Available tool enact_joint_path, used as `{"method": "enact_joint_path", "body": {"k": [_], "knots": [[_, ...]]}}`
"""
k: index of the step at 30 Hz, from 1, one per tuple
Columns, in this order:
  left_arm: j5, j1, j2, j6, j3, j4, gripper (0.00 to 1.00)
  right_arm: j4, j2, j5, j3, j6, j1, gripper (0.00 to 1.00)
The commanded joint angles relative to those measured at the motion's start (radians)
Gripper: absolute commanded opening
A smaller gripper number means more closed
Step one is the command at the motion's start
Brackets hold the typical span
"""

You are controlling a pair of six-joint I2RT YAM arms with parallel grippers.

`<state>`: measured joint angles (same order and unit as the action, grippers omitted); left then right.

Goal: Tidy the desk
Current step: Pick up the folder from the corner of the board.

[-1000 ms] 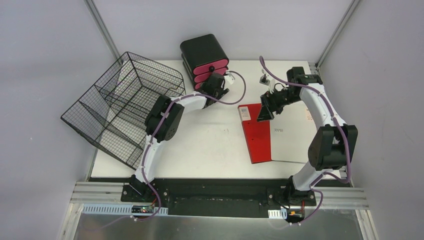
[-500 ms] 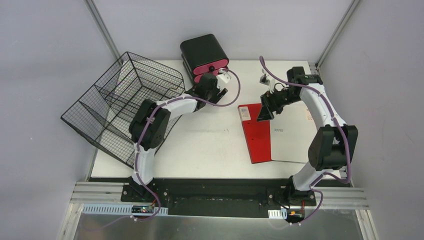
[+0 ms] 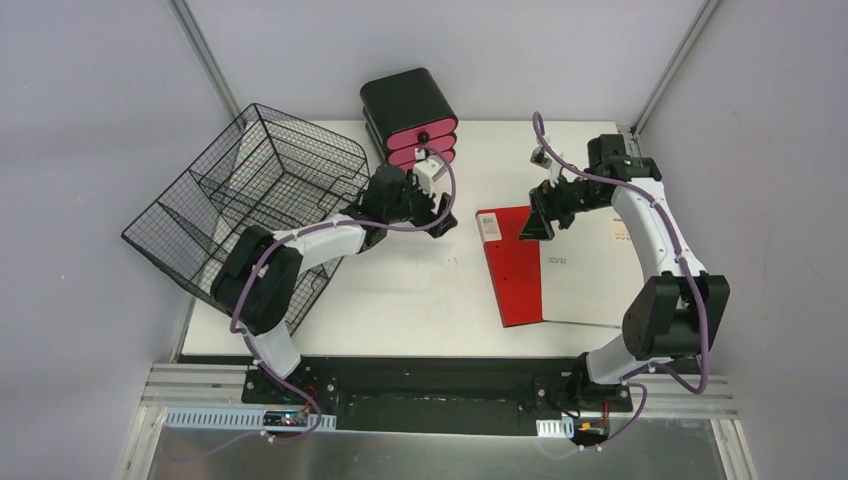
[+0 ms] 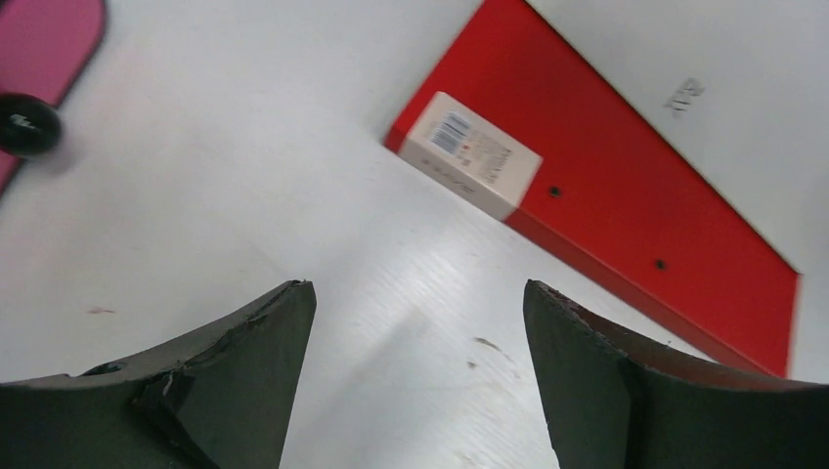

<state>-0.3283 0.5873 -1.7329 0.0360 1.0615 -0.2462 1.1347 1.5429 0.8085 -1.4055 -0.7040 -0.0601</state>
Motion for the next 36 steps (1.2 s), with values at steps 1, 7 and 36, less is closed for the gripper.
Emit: {"method": "enact_joint_path", "body": {"k": [1,7,36], "knots": [[-0.177,0.008,0.109,0.228,-0.117,-0.187,0.80,-0.063,-0.072,0.028,0.011,0.020,0.028,0.79],[-0.147,0.107,0.176,0.328,-0.245,-0.294,0.81,-0.114,-0.143,0.047,0.038,0.050,0.053,0.80],[0.061,0.308,0.288,0.629,-0.553,-0.587,0.94,0.169,-0.337,0.319,0.214,-0.592,0.166,1.00]]}}
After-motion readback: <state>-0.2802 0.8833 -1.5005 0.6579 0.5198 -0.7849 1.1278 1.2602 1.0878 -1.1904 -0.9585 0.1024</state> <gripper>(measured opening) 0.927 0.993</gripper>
